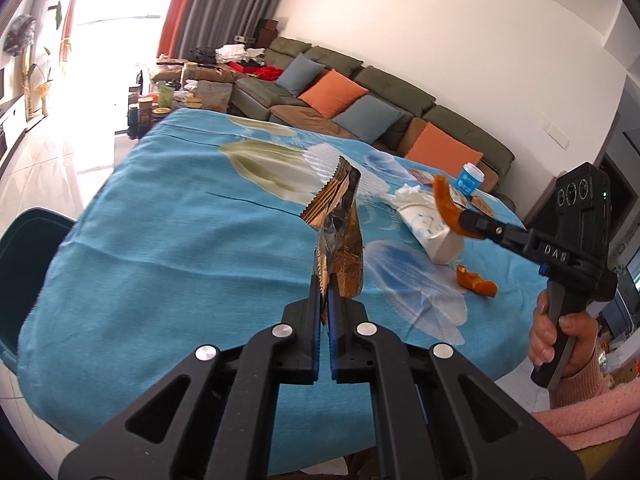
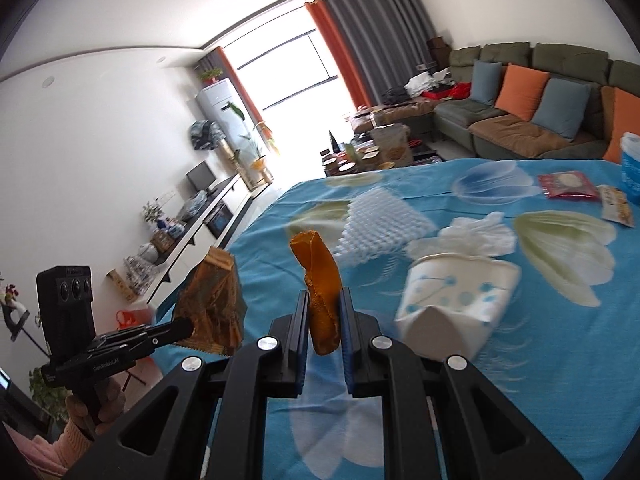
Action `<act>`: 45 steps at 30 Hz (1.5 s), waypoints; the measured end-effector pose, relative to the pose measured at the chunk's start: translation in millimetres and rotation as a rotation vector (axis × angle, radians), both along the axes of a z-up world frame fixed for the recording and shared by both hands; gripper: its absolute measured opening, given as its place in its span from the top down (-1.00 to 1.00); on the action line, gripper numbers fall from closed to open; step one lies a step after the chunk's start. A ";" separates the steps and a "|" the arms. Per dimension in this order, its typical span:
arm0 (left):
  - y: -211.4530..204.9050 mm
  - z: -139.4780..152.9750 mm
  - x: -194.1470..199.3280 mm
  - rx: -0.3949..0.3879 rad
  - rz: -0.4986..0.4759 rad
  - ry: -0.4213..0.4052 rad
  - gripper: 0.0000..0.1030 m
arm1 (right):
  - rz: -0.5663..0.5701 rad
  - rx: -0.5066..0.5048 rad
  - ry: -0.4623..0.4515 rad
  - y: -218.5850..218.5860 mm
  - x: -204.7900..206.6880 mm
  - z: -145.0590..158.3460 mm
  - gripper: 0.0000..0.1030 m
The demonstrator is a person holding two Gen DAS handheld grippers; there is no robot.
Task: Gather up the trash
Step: 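Carry the gold bag with the left tool while the right tool carries the orange peel to the bin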
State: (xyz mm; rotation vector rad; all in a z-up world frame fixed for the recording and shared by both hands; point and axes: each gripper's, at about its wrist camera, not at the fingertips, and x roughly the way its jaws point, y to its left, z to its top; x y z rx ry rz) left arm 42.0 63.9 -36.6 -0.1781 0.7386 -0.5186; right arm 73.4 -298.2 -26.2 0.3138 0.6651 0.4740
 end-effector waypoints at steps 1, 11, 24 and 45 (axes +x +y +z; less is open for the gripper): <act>2.1 0.9 -0.8 0.002 0.006 -0.003 0.93 | 0.017 0.000 0.002 6.2 1.7 -0.5 0.75; 28.5 7.2 -6.1 0.009 0.077 -0.017 0.93 | 0.149 -0.001 0.026 60.0 12.5 -5.9 0.75; 63.8 10.4 -14.3 0.010 0.170 -0.022 0.93 | 0.246 0.001 0.030 99.7 27.4 -6.1 0.75; 128.6 20.6 -30.8 0.019 0.340 -0.038 0.93 | 0.407 -0.018 0.035 173.8 44.1 1.3 0.75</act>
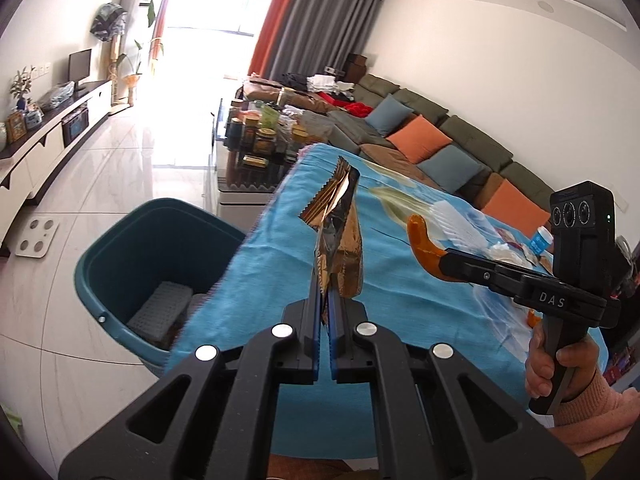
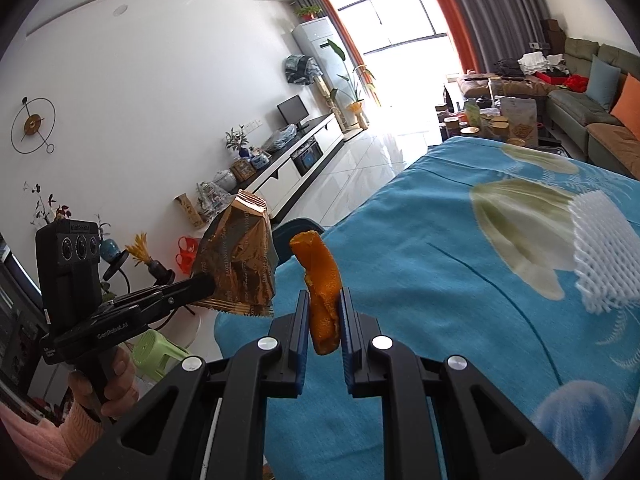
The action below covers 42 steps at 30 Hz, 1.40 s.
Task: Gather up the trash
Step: 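Carry the gold bag with the left tool while the right tool carries the orange peel to the bin, then open the left tool over the bin while the right tool releases the orange peel inside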
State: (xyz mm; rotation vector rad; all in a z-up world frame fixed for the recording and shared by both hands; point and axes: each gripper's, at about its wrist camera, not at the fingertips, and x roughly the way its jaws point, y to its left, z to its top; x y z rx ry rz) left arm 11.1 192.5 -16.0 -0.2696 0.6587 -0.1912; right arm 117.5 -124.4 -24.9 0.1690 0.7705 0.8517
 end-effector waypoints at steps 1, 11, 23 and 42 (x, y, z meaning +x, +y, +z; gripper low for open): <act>3.4 0.6 -0.8 0.001 0.009 -0.001 0.93 | 0.007 -0.001 0.000 3.0 1.1 0.0 0.75; 33.0 3.0 -4.8 0.015 0.090 -0.006 0.93 | 0.076 -0.014 -0.009 40.3 12.8 2.8 0.75; 72.2 1.8 -6.7 0.030 0.179 0.006 0.93 | 0.141 -0.032 0.004 80.7 23.8 2.6 0.75; 110.2 -21.8 3.5 0.019 0.270 0.064 0.93 | 0.195 -0.088 0.027 139.2 45.9 -9.6 0.75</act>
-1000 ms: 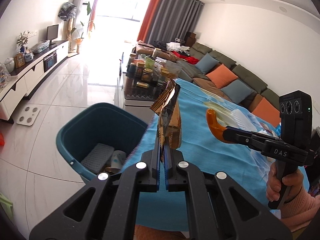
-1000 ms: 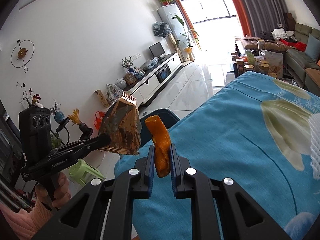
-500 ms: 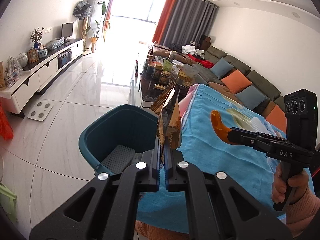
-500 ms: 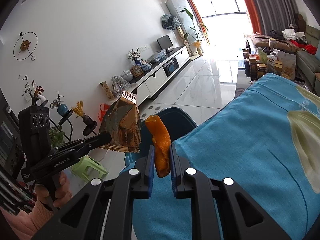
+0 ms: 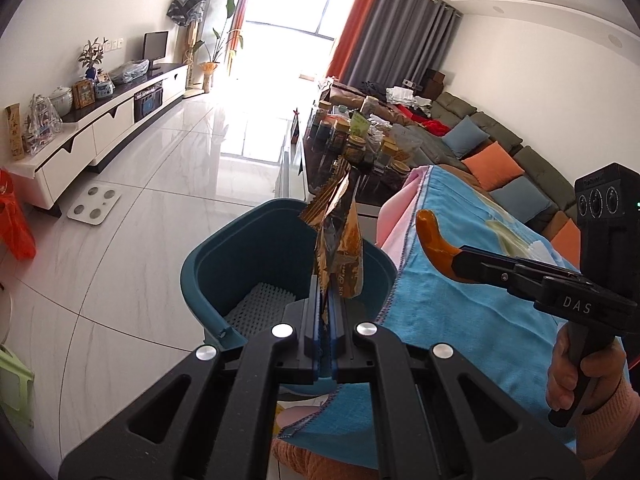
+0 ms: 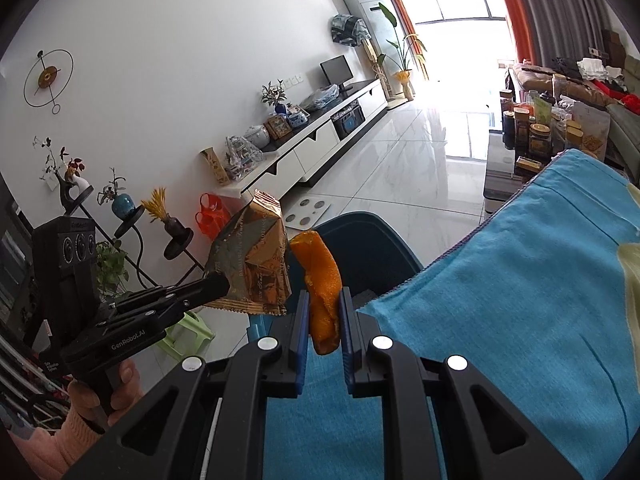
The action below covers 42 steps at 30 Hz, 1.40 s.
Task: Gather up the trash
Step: 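Open the left tool over the bin while the right tool releases the orange peel inside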
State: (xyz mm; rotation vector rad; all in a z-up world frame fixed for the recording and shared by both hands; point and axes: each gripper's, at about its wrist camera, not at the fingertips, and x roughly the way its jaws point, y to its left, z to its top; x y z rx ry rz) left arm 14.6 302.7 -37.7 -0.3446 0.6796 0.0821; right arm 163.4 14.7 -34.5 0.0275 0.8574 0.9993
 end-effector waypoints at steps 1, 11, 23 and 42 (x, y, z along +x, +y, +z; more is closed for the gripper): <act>1.8 -1.4 0.7 -0.002 0.002 0.003 0.93 | 0.000 -0.003 0.004 2.8 1.3 -1.4 0.75; 6.0 -14.4 12.8 -0.017 0.029 0.034 0.93 | 0.007 -0.036 0.039 34.1 14.0 -10.9 0.75; 12.6 -32.6 33.7 -0.031 0.052 0.086 0.93 | 0.003 -0.098 0.081 64.2 26.1 -25.7 0.74; 13.8 -59.2 62.0 -0.066 0.077 0.110 0.43 | -0.044 -0.108 0.150 71.1 36.9 -37.3 0.61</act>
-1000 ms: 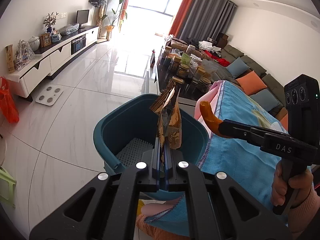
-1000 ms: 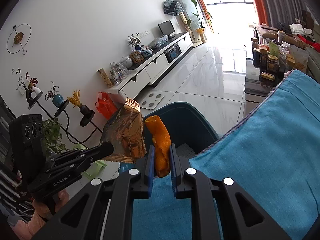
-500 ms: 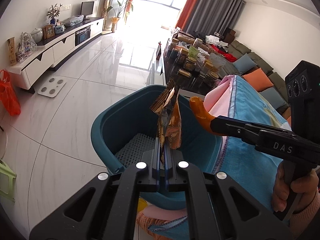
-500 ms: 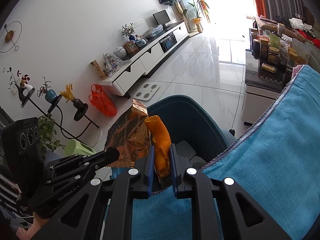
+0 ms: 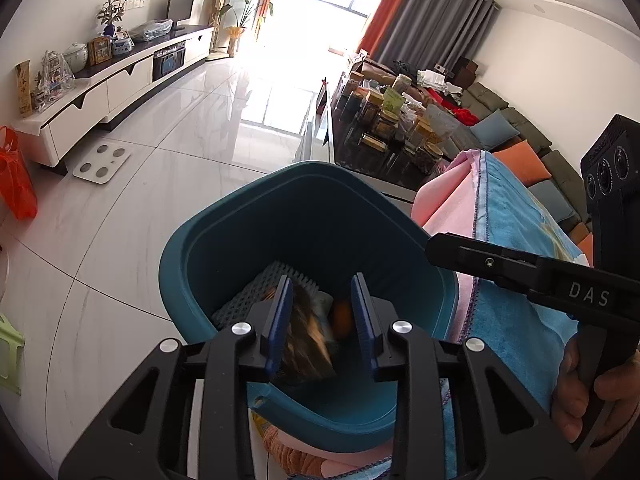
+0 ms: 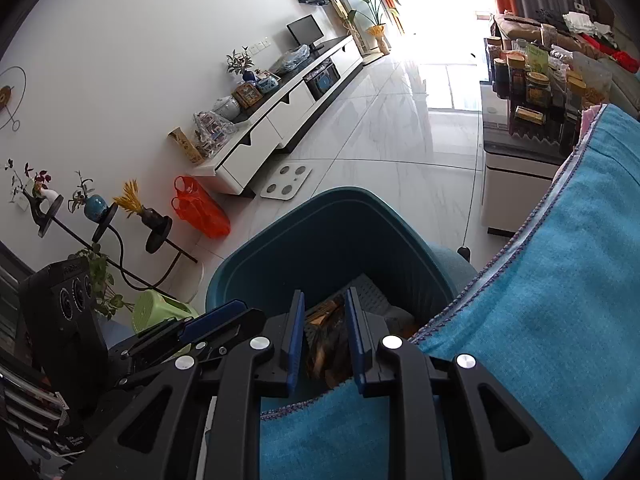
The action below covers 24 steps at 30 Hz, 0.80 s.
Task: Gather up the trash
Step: 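Open the left tool over the bin while the right tool releases the orange peel inside, then move both tools back over the table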
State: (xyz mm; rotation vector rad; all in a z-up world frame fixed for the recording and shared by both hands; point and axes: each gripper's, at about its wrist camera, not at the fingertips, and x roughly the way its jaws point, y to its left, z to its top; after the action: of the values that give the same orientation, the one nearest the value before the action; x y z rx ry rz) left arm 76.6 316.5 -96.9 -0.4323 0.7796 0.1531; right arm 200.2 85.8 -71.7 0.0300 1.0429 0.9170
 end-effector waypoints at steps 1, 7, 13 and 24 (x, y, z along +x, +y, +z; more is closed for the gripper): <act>-0.7 0.4 -1.2 0.001 0.001 -0.003 0.42 | -0.002 0.002 -0.003 -1.5 0.0 0.3 0.61; -7.4 14.1 -17.8 0.032 -0.007 -0.045 0.27 | -0.010 0.022 -0.040 -18.7 -7.0 9.1 0.60; -32.5 40.2 -37.5 0.075 -0.064 -0.124 0.10 | -0.018 0.069 -0.119 -57.5 -26.0 33.4 0.43; -137.7 66.2 -42.4 0.092 -0.340 -0.203 0.00 | -0.125 0.090 -0.256 -161.4 -58.6 64.7 0.32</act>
State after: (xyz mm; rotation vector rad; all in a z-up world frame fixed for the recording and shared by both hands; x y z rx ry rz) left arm 34.2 178.8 -30.7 -0.2187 0.6325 -0.1703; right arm 141.6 -75.6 -7.0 0.0510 0.7533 0.8290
